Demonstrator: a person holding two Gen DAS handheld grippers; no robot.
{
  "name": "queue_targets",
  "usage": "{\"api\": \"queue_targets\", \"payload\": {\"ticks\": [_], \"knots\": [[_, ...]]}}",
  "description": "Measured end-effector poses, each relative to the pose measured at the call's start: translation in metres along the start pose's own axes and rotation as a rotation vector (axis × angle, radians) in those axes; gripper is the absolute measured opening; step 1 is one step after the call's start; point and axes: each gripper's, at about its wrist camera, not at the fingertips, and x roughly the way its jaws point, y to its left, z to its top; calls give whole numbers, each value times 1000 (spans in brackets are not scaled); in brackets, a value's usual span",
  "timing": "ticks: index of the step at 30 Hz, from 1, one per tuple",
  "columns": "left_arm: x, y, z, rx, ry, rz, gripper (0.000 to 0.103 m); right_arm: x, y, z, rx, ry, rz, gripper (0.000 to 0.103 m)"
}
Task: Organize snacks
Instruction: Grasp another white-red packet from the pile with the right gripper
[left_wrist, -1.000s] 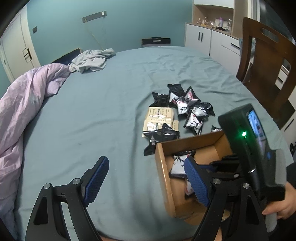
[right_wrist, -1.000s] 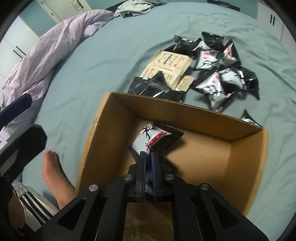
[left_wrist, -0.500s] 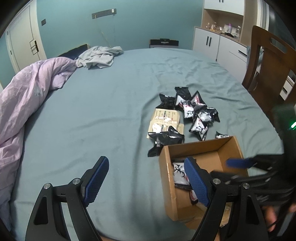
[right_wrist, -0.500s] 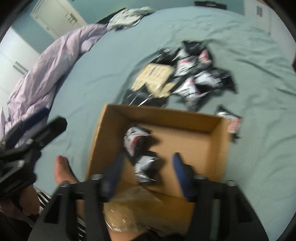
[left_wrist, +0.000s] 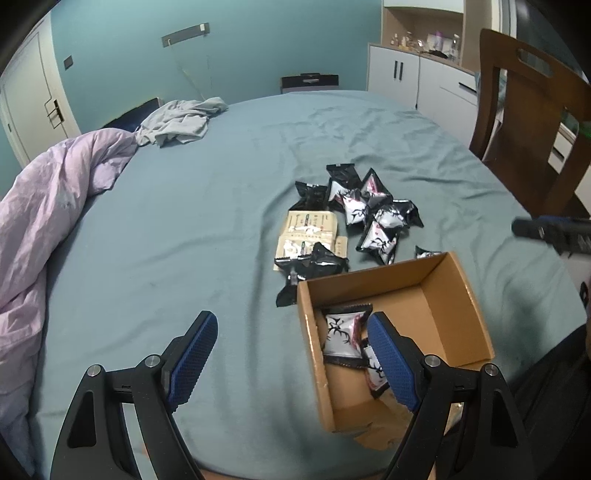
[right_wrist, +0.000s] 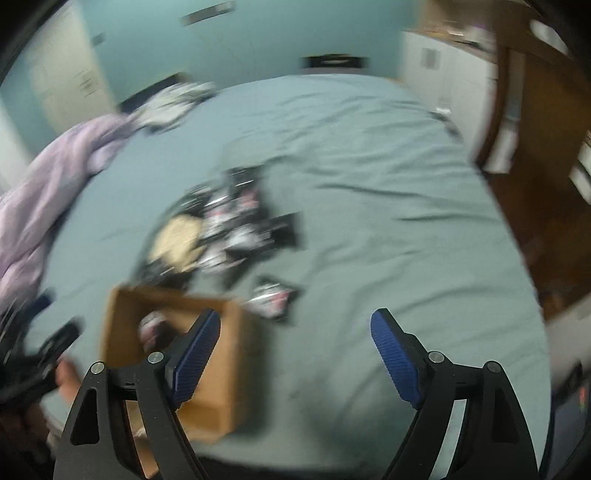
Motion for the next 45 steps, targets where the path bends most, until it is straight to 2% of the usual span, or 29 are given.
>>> {"api": "queue_targets", "payload": {"ticks": [1,5,9,13,18,20,22,24,26,27,31,36,42,45], "knots": [[1,-1,0,3,4,2,85,5,-8,1,49,10,-7,83],[8,0,0,1,33,-4,85,40,-22,7,174,134,131,83],[14,3,1,-17,62,-25,85,86,-25,27,209,255,170,83],[19,5,1,-34,85,-56,85,138,-26,40,296,405,259,83],[23,3,0,-30,108,-73,85,181,-36,46,415,486,319,83],[24,2,1,-29,114,-80,85,190,-34,46,419,502,319,83],[24,1,2,-27,115,-87,85,200,-31,47,402,511,295,77],[25,0,2,-28,117,-90,85,202,-29,50,383,507,268,70],[26,0,3,-33,120,-91,85,203,-26,53,352,491,231,55],[27,0,3,-40,119,-89,85,200,-22,53,325,484,199,42],[27,3,4,-57,106,-72,85,193,-16,53,276,459,182,30],[31,6,7,-67,100,-26,85,168,-22,51,322,388,201,25],[37,15,29,-124,103,-60,85,91,-28,47,348,168,298,24],[49,18,43,-122,112,-70,85,59,-27,33,344,89,368,24]]}}
